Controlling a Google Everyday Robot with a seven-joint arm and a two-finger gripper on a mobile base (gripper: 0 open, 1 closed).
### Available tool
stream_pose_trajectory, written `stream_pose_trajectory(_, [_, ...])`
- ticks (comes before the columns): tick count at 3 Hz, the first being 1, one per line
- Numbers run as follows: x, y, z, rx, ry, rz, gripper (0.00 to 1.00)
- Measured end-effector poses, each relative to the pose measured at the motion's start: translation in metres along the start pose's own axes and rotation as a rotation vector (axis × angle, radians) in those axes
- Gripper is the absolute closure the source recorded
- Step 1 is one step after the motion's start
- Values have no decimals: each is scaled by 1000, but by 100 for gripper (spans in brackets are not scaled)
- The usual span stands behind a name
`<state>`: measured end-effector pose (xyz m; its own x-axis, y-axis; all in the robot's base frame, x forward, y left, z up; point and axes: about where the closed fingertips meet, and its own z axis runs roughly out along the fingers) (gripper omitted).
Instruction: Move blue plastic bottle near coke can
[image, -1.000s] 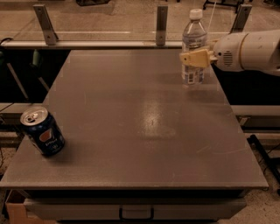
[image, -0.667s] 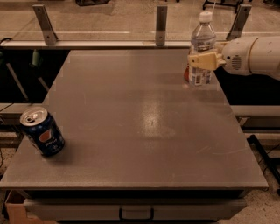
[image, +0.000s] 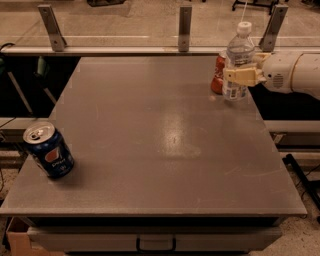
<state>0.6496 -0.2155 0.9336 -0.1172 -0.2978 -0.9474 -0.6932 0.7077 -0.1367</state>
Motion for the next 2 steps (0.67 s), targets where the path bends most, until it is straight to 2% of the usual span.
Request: stream_pose_trajectory(2, [22,-20,10,-69,-72,-35,100])
